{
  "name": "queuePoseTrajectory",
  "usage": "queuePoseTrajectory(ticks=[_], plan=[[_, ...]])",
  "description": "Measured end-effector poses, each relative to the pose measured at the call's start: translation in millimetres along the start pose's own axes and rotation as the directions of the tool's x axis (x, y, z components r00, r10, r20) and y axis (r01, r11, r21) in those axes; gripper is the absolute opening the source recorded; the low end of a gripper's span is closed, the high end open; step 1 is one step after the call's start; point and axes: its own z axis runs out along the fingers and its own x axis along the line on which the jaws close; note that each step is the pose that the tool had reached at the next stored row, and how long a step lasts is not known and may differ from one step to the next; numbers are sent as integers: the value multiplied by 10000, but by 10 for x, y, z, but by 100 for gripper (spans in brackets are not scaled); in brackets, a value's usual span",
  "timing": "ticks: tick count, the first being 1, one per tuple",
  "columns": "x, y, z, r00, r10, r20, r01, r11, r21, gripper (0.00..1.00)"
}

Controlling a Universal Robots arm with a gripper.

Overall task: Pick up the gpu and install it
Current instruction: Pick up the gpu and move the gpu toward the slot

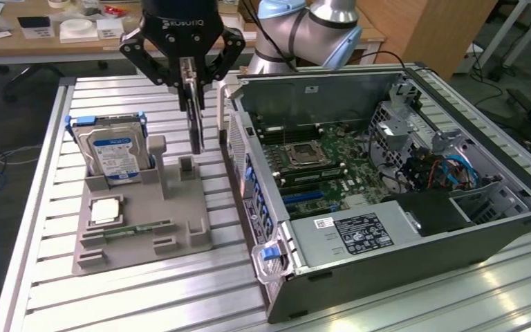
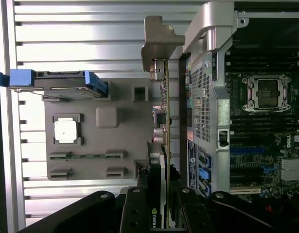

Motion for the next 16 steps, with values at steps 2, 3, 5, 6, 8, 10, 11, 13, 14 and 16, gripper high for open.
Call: queuePoseTrajectory(ticks=[2,3,5,6,8,10,11,13,14,16], plan=[[-32,1,1,10000,-1,-1,1,10000,0,27],[-49,2,1,10000,-1,0,1,10000,0,27],[-87,4,3,10000,0,0,0,10000,-2,27],[-108,5,3,10000,0,-2,0,10000,-2,27],[-155,8,5,10000,0,-2,0,10000,-6,27],[-198,10,6,10000,0,-2,0,10000,-10,27],[-219,11,7,10000,0,-1,0,10000,-10,27],[-259,13,9,10000,-1,-1,1,10000,-12,27],[-280,14,10,10000,-1,-1,1,10000,-12,27],[-321,16,11,10000,0,-1,0,10000,-13,27]])
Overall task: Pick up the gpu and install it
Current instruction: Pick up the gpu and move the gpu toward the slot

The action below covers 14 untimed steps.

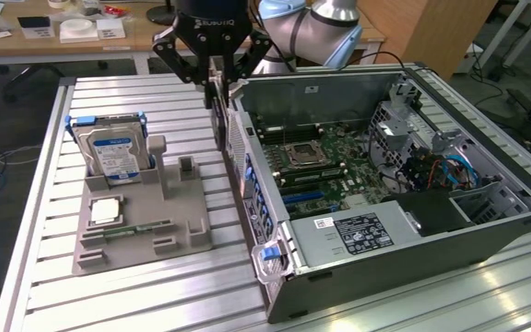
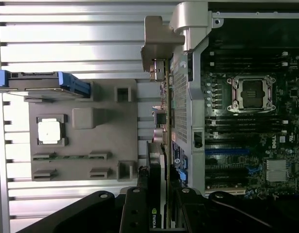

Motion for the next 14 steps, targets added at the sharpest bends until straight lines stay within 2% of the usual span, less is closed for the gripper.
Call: queuePoseTrajectory(ticks=[14], plan=[[-296,15,10,10000,0,0,0,10000,-6,27]])
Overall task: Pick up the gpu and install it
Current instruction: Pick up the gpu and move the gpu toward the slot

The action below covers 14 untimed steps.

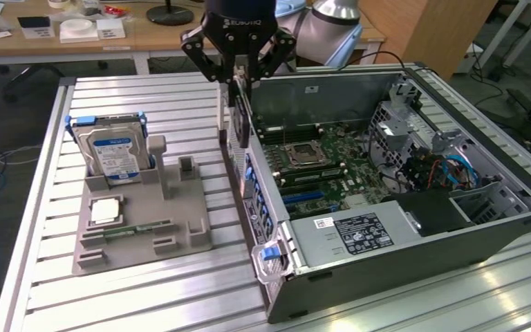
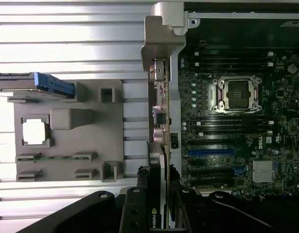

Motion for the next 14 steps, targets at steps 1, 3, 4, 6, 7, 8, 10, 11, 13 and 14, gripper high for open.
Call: queuePoseTrajectory(ticks=[1,3,4,6,7,8,10,11,13,14], plan=[[-24,1,0,10000,0,-1,0,10000,1,27],[-81,4,2,10000,-1,-1,1,10000,1,27],[-111,6,3,10000,1,-1,-1,10000,0,27],[-222,11,7,10000,0,-1,0,10000,-2,27],[-261,13,8,10000,-2,0,2,10000,-2,27],[-299,15,10,10000,0,0,0,10000,-3,27],[-378,19,12,10000,1,-1,-1,10000,-3,27],[-416,20,14,10000,0,-1,0,10000,-4,27],[-492,24,16,10000,0,-2,0,10000,-4,27],[-528,26,17,10000,1,-2,-1,10000,-5,27]])
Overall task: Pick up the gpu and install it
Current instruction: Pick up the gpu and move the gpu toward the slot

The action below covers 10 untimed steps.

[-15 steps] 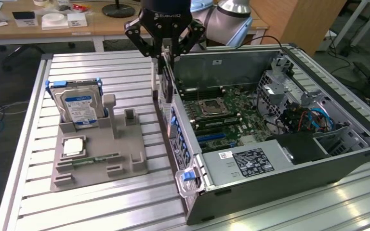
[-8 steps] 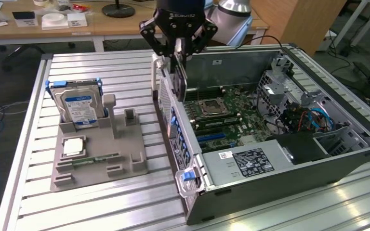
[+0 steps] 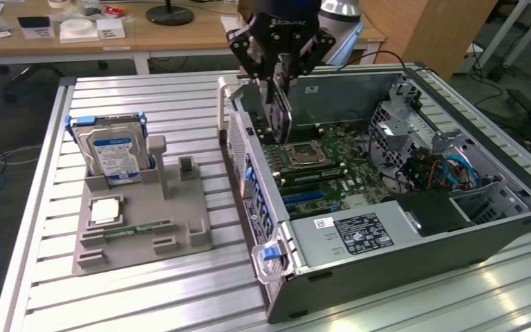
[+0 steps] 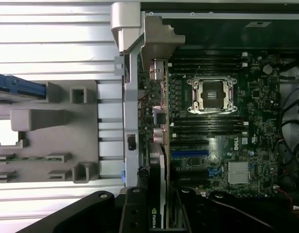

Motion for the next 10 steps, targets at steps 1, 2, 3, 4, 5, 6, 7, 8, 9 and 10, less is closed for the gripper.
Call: queuePoseTrajectory(ticks=[1,2,3,4,5,6,7,8,9,10], plan=[[-38,2,2,10000,0,1,0,10000,-1,27],[-75,4,3,10000,-1,1,1,10000,-1,27],[-112,5,4,10000,-2,1,2,10000,-1,27],[-148,7,5,10000,0,1,0,10000,-1,27],[-182,9,7,10000,1,1,-1,10000,-2,27],[-217,11,7,10000,0,0,0,10000,-1,27],[-252,12,9,10000,-2,1,2,10000,-2,27],[-289,14,10,10000,-1,1,1,10000,-3,27],[-324,16,11,10000,0,1,0,10000,-2,27],[-359,18,12,10000,1,0,-1,10000,-3,27]])
